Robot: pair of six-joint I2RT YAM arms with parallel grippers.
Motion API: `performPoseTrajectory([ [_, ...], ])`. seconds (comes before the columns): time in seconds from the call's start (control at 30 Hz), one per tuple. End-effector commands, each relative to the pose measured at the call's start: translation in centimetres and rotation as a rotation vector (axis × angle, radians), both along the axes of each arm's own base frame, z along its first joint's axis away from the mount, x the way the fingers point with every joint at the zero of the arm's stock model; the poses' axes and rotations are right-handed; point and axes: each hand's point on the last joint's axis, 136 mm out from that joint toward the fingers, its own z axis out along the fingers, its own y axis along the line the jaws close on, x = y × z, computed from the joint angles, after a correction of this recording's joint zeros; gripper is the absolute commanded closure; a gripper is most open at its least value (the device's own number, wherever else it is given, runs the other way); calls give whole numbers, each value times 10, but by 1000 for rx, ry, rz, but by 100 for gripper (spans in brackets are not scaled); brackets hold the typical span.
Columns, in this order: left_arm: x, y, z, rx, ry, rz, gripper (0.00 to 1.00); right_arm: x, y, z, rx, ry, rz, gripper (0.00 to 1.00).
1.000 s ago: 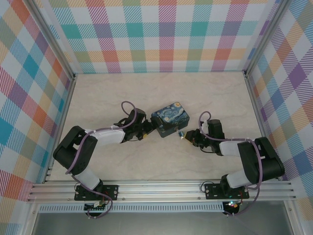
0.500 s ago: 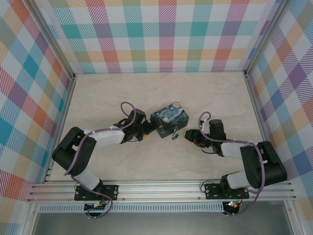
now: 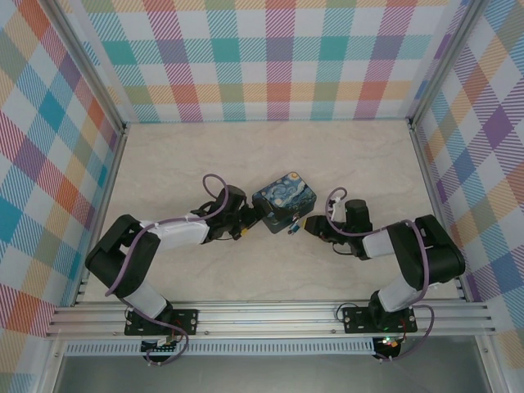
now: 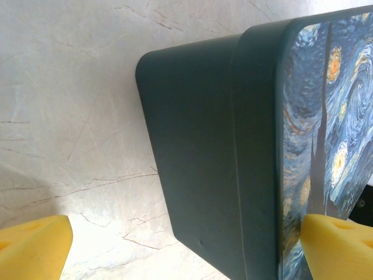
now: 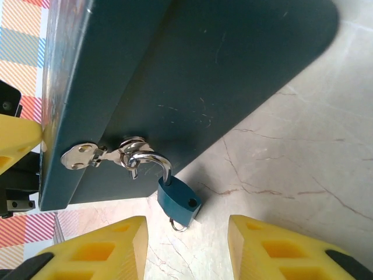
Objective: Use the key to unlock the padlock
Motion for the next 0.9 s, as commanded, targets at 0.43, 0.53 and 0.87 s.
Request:
performPoseTrajectory([
  [0.43,-21,5,-19,41,76,-2,2,6,18,0,127,-5,32,68],
  [0.53,-21,4,-19,39,76,-2,2,6,19,-2,142,5,31,69],
  [0.87,-21,1,-18,35,75,0,2,3,18,-18,138,58,17,69],
])
